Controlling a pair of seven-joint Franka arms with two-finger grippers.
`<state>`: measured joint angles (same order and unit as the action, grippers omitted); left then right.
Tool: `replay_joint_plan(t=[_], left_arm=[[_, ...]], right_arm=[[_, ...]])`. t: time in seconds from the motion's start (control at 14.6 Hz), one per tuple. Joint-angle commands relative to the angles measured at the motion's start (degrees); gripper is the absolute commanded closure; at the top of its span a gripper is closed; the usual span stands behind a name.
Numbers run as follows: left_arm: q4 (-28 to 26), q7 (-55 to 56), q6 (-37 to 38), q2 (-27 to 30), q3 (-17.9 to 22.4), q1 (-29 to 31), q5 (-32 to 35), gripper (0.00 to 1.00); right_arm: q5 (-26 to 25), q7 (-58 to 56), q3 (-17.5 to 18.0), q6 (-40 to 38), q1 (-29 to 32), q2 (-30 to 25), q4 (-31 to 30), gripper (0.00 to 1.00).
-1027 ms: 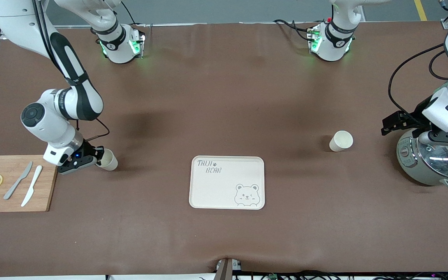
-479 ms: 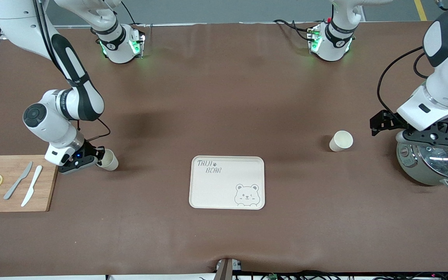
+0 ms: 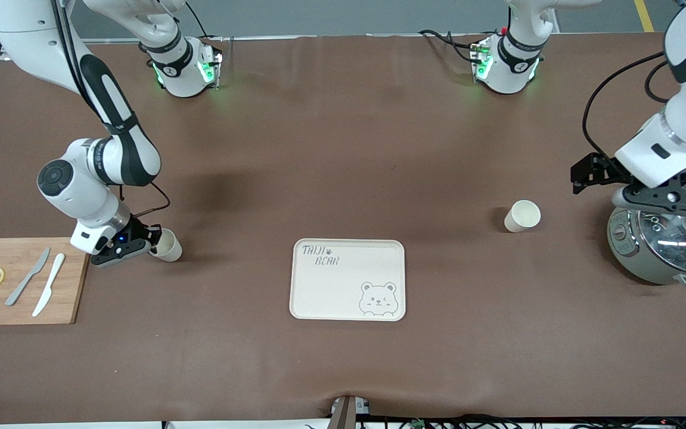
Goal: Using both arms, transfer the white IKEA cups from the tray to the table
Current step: 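Raise the left gripper while the right gripper sets its cup beside the board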
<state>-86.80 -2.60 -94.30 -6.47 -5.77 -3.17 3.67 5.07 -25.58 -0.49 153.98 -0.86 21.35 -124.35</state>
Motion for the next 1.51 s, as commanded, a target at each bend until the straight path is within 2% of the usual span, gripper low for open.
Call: replay_joint_plan(t=[0.0,0.07,0.14,0.27,0.48,0.62,0.96,1.16,1.44], left_arm=[[3.13,-0.30,3.15,-0.39,-0.55,0.35,-1.46,0.00],[3.13,0.13,3.68,0.83,-0.38,0.27,-2.43,0.00],[3.04,0.57,3.77,1.45,-0.21,-0.17,-2.96,0.00],[3.22,1.89,6.22,1.72,0.84,-2.97,-2.79,0.00],[3.40,3.83,7.46,4.96,0.85,-3.60,-2.96,0.00],[3.39,3.39,9.30,5.33,0.85,-3.87,-2.96,0.00],[3.31,2.86,10.10,5.33,0.76,-3.87,-2.96,0.00],[3.39,3.21,10.10,5.33,0.59,-3.87,-2.96,0.00],[3.57,2.87,10.01,5.33,0.67,-3.25,-2.70,0.00]], right_arm=[[0.99,-1.58,0.75,1.06,0.77,-0.52,-0.98,0.60],[1.08,-1.58,0.75,0.97,0.77,-0.43,-0.90,0.20],[1.08,-1.58,0.75,0.71,0.86,-0.43,-0.72,0.00],[1.08,-1.49,0.75,0.44,0.95,-0.43,-0.72,0.00],[1.08,-1.41,0.75,-0.17,0.86,-0.43,-0.54,0.00],[1.08,-1.32,0.84,-4.45,0.95,-0.52,1.47,0.00],[3.01,-0.88,0.40,-26.76,1.91,-0.61,16.30,0.00],[2.84,1.66,0.23,-37.05,2.18,-0.96,24.39,0.00],[2.13,3.16,0.14,-59.62,5.51,-2.10,38.62,0.00]])
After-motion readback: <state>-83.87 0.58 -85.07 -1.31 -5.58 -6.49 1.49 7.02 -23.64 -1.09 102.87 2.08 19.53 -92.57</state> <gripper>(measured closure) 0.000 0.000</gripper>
